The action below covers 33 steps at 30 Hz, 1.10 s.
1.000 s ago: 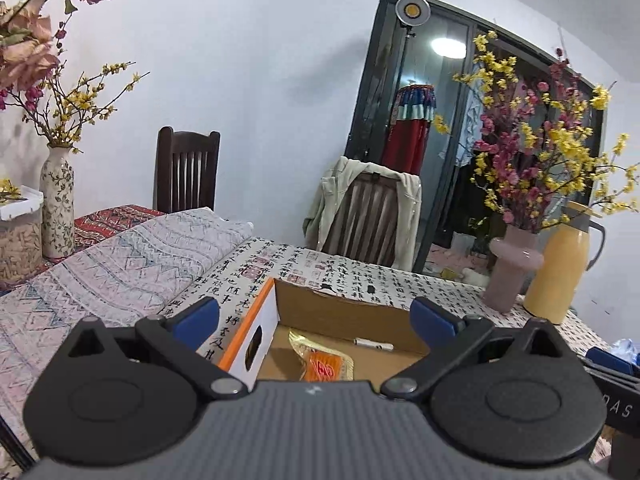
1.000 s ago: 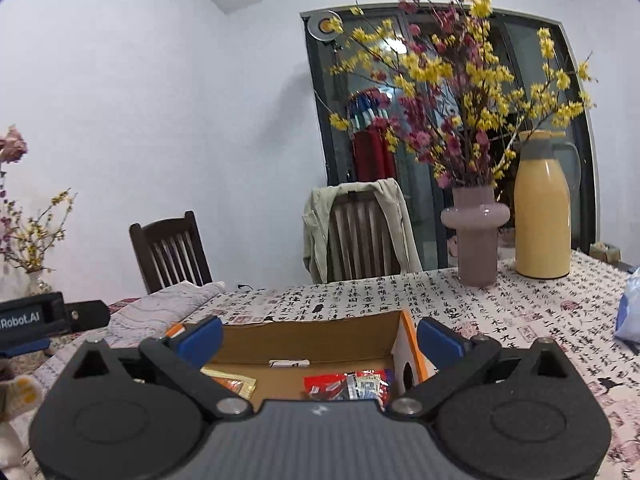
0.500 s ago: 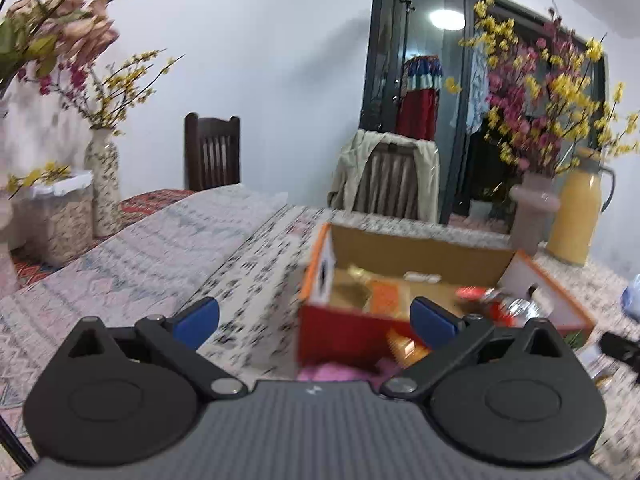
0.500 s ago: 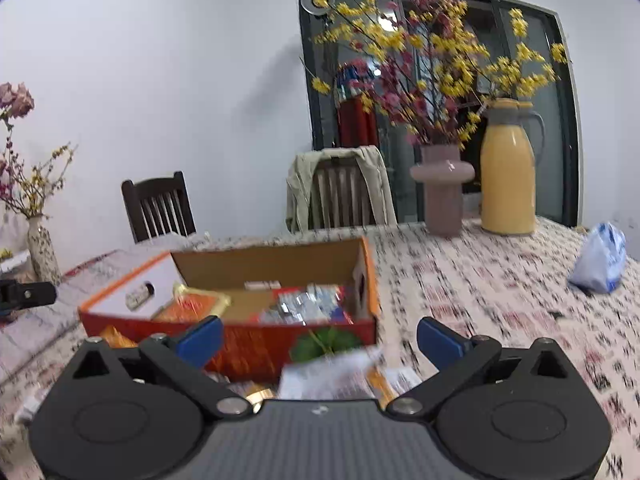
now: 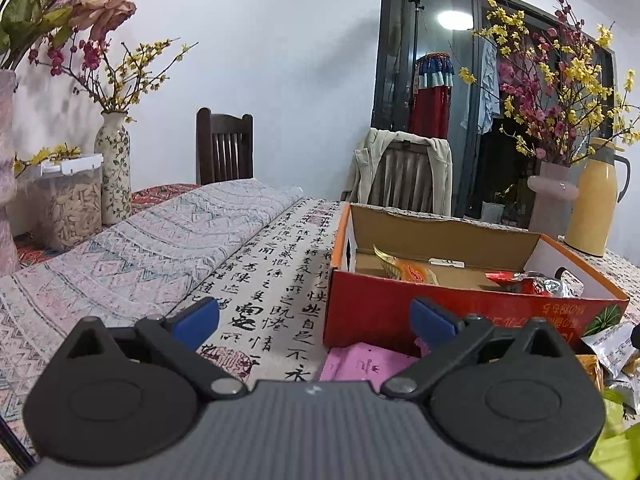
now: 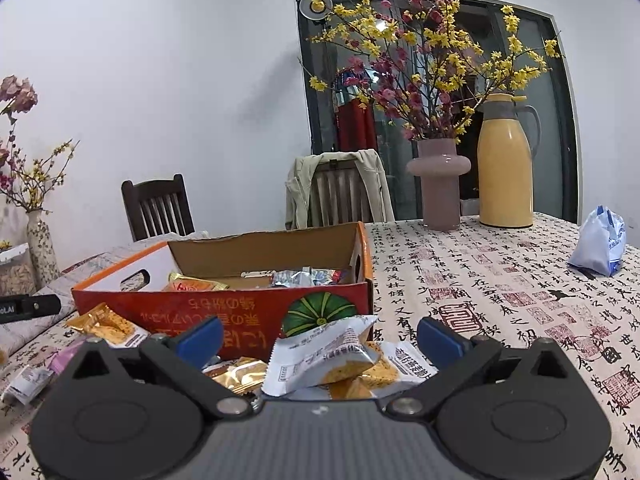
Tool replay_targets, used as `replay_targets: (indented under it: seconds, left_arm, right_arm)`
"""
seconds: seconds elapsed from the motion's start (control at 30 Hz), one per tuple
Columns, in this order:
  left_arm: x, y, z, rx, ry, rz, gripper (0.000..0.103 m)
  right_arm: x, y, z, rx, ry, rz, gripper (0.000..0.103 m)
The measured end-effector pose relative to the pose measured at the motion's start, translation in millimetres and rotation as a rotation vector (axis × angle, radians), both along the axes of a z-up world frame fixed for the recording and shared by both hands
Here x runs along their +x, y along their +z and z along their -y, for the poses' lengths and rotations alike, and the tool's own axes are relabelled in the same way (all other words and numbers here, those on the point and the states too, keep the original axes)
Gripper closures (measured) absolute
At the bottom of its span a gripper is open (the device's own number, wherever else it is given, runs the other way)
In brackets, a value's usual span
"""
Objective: Organize snacks
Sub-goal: 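Move both open tools back from the box to the snack pile, then grasp the tall silver-and-white packet with the right tool, then grasp the small white packet with the left tool while the right tool holds its packet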
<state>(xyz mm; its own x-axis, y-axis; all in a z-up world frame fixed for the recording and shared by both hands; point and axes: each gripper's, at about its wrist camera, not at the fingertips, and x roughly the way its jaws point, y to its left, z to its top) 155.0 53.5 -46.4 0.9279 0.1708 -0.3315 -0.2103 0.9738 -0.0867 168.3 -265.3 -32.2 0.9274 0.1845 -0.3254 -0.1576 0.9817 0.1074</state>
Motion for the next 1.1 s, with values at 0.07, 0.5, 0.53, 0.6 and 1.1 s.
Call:
replay_targets:
  seconds: [0.07, 0.5, 0.53, 0.6, 1.1]
  left_arm:
    - [0.6, -0.3, -1.6, -0.013, -0.005, -0.005, 0.000]
    - [0.6, -1.8, -8.7, -0.062, -0.022, -0.006, 0.000]
    - [0.5, -1.6, -8.8, -0.064, -0.023, -0.006, 0.000]
    - [0.0, -1.7, -9.6, -0.069, -0.028, -0.005, 0.000]
    - [-1.4, -1.9, -11.7, -0.083, -0.033, 0.001, 0.000]
  right_arm:
    - [-2.1, 0.3, -0.1, -0.006, -0.006, 0.003, 0.000]
    - [57.2, 3.5, -5.8, -0.084, 0.026, -0.259, 0.036]
    - [62.8, 0.5, -5.7, -0.070, 0.023, -0.288, 0.039]
    - [65.2, -2.6, -6.6, -0.064, 0.022, -0.301, 0.051]
    - [0.8, 9.0, 2.2, 0.048, 0.039, -0.041, 0.085]
